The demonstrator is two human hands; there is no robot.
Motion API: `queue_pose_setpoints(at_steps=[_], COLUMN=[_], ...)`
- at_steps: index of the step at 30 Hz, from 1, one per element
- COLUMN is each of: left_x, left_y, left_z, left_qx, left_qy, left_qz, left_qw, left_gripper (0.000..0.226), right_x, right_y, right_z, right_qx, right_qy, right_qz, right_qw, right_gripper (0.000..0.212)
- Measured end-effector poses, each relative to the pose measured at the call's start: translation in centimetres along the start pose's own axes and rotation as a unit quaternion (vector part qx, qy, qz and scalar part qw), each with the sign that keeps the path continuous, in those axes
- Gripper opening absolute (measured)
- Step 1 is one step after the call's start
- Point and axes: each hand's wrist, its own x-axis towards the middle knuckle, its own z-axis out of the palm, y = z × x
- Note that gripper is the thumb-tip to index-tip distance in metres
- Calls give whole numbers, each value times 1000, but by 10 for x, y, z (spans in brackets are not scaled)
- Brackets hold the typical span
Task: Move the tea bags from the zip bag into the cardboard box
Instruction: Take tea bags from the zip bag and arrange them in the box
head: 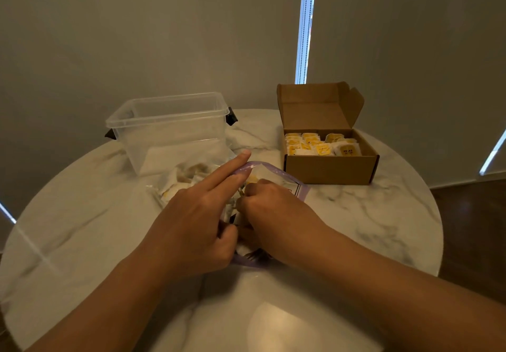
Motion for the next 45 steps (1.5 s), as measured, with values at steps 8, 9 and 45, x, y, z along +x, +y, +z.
queue_pose_setpoints(at_steps=[8, 9, 45], left_x=[-1, -1, 28], left_y=[-1, 0, -4], left_z=[-1, -1, 2], left_qx=[-1, -1, -84], left_qy=[1, 1, -104], left_qz=[2, 1, -10], left_qw=[1000, 1000, 991], left_gripper=[76, 75, 86], right_x=[-2, -4, 30], right_y=[4, 4, 188], right_z=[3, 2, -67], right_qx=[-7, -8, 398], right_qy=[10, 15, 141], right_qz=[17, 22, 230], right_qw=[1000, 1000, 877], right_gripper=[4, 6, 10])
